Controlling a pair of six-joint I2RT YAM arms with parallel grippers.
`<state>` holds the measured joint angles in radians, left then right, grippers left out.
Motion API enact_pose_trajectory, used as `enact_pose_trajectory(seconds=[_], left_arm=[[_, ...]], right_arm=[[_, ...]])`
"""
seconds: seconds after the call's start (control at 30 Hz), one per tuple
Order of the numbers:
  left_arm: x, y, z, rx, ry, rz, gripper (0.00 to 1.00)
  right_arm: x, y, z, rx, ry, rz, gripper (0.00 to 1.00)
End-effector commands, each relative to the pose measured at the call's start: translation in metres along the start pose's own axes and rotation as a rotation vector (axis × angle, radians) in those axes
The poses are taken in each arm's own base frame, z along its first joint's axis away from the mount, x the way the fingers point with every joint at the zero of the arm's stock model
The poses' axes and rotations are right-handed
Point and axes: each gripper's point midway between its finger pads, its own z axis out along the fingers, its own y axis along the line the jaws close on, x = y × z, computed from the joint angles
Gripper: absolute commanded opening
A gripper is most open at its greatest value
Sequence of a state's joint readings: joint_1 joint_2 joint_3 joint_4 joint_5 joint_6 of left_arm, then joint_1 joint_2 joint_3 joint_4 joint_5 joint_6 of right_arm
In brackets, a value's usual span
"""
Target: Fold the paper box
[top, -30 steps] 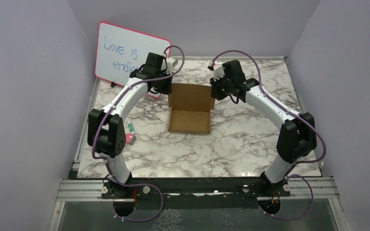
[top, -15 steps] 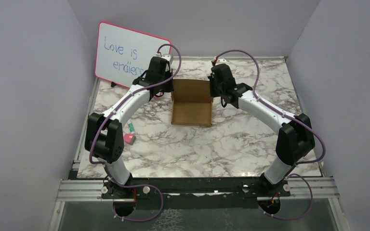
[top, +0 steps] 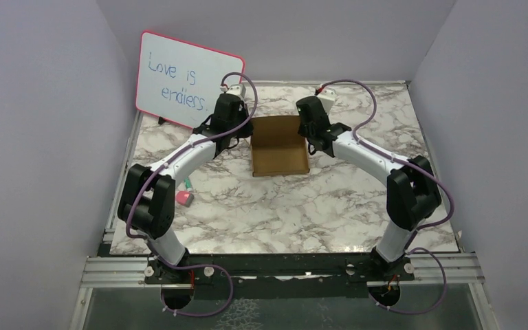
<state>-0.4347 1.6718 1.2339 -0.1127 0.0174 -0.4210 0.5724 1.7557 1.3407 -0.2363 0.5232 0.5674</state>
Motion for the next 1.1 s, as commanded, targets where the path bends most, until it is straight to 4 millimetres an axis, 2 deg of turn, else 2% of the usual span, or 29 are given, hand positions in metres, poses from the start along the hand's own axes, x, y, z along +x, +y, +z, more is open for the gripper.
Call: enact_pose_trajectory(seconds=[0.0, 0.27, 0.47, 0.6, 0.83, 1.07], left_arm=[[-0.022, -0.025, -0.014, 0.073, -0.119, -0.096, 0.0], [-0.003, -0.017, -0.027, 0.035, -0.176, -0.138, 0.01], [0.021, -0.02, -0.032, 0.041, -0.185, -0.176, 0.02], [0.031, -0.026, -0.033, 0.062, -0.207, -0.242, 0.02], [0.024, -0.044, -0.031, 0.066, -0.245, -0.273, 0.05], [0.01, -0.052, -0.028, 0.071, -0.268, -0.276, 0.06]], right_arm=[[0.001, -0.004, -0.001, 0.043, -0.063, 0.14, 0.05], [0.019, -0.017, -0.015, 0.022, -0.097, 0.156, 0.05], [0.039, -0.028, -0.017, 0.029, -0.082, 0.153, 0.05], [0.047, -0.024, -0.017, 0.009, -0.074, 0.165, 0.05], [0.05, -0.017, -0.018, 0.011, -0.073, 0.162, 0.05], [0.048, -0.015, -0.018, 0.021, -0.061, 0.128, 0.05]])
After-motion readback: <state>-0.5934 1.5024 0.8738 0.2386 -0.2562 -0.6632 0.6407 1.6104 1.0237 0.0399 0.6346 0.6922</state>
